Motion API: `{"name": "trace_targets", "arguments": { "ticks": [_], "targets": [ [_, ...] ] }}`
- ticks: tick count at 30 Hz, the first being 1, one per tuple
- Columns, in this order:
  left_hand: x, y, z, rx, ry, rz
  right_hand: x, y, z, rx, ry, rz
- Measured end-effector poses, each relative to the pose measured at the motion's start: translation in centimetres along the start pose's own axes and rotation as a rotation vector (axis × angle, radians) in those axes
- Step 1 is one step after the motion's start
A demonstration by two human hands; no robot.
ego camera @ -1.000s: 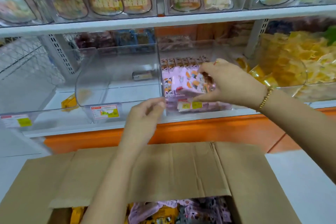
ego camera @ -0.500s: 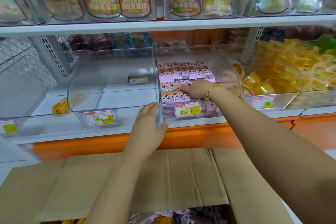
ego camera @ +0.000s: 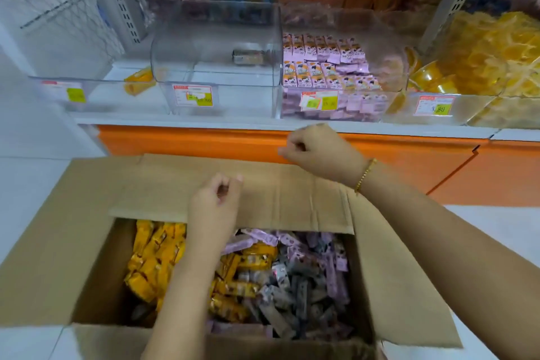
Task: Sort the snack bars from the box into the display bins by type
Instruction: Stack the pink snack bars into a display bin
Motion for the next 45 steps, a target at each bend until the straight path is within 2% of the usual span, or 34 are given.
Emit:
{"name": "trace_targets", "arguments": {
  "ticks": [3,7,8,10,12,19,22,27,29,32,34,37,39,41,43,45],
  "targets": [
    [-1.7,4.1,-5.4,-0.04,0.011,0.084,8.4,1.2,-4.9,-0.064,0.358,-0.038],
    [-2.6,13.0,-10.4,-0.197,0.092,0.28,19.5,-1.9,-10.7,0.092,0.671,-0.06],
    [-2.8,14.9,-11.3,-0.25,0.125,0.321,21.4,-3.1,-11.8,0.164,0.675,-0.072],
    [-2.8,17.6,-12.8,-0.321,0.179,0.417,24.3,-5.4,-13.5,0.301,0.58,-0.026],
    [-2.5,18.2,-13.1,-0.305,0.194,0.494,26.1,-7.0,-14.8,0.412,0.489,0.028],
    [1.0,19.6,-7.8,-0.361,0.129,0.441,27.6,-7.1,-13.2,0.406,0.17,0.046],
    [2.8,20.6,-6.2,-0.384,0.151,0.446,28.8,-6.5,-12.8,0.351,0.226,0.054],
    [4.7,21.9,-5.9,-0.423,0.235,0.436,30.1,-7.2,-12.5,0.464,0.275,0.075],
    [4.3,21.8,-6.0,-0.444,0.202,0.405,30.2,-7.8,-12.7,0.455,0.318,-0.009],
    [2.0,20.4,-6.4,-0.479,0.052,0.287,29.7,-8.0,-13.1,0.462,0.346,-0.007],
    [-0.1,20.1,-7.1,-0.547,-0.06,0.15,29.1,-7.4,-13.6,0.501,0.379,0.149],
    [-2.5,19.6,-8.2,-0.683,-0.215,-0.16,27.1,-6.6,-14.2,0.691,0.43,0.566],
    [-2.7,18.7,-8.5,-0.777,-0.236,-0.386,24.5,-6.2,-14.2,0.747,0.425,0.725],
    [-2.7,17.6,-8.4,-0.83,-0.209,-0.407,21.2,-5.4,-14.3,0.776,0.429,0.864],
    [-3.0,16.3,-8.2,-0.862,-0.183,-0.333,18.3,-4.1,-14.6,0.843,0.437,1.15],
    [-3.0,14.4,-8.1,-0.882,-0.141,-0.365,16.1,-3.0,-14.6,0.908,0.445,1.458]
  ]
}}
Point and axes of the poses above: each hand's wrist, its own z-axis towards the middle knuckle, its own x-axis out of the palm, y = z × x, the point moved 8 cm from there along z, towards the middle knuckle, and after that the axes turned 10 degrees about -y, right-handed, at the moved point
